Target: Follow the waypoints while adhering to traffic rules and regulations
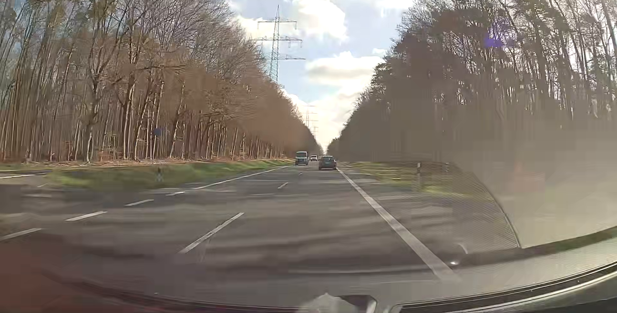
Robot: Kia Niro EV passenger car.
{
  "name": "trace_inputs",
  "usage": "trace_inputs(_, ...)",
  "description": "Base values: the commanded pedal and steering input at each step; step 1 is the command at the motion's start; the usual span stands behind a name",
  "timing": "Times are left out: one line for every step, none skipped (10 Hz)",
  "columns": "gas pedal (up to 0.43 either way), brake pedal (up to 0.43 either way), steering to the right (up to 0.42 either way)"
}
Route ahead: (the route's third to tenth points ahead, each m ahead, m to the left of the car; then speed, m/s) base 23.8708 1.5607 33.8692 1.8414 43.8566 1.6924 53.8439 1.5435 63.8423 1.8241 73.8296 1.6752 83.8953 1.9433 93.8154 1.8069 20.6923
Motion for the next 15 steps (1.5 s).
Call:
trace_inputs(0.197, 0.000, 0.000)
trace_inputs(0.197, 0.000, -0.001)
trace_inputs(0.197, 0.000, -0.001)
trace_inputs(0.197, 0.000, -0.002)
trace_inputs(0.197, 0.000, -0.001)
trace_inputs(0.197, 0.000, -0.001)
trace_inputs(0.197, 0.000, -0.001)
trace_inputs(0.197, 0.000, -0.001)
trace_inputs(0.197, 0.000, 0.000)
trace_inputs(0.197, 0.000, 0.000)
trace_inputs(0.197, 0.000, 0.000)
trace_inputs(0.197, 0.000, -0.001)
trace_inputs(0.197, 0.000, 0.000)
trace_inputs(0.197, 0.000, 0.000)
trace_inputs(0.197, 0.000, 0.000)
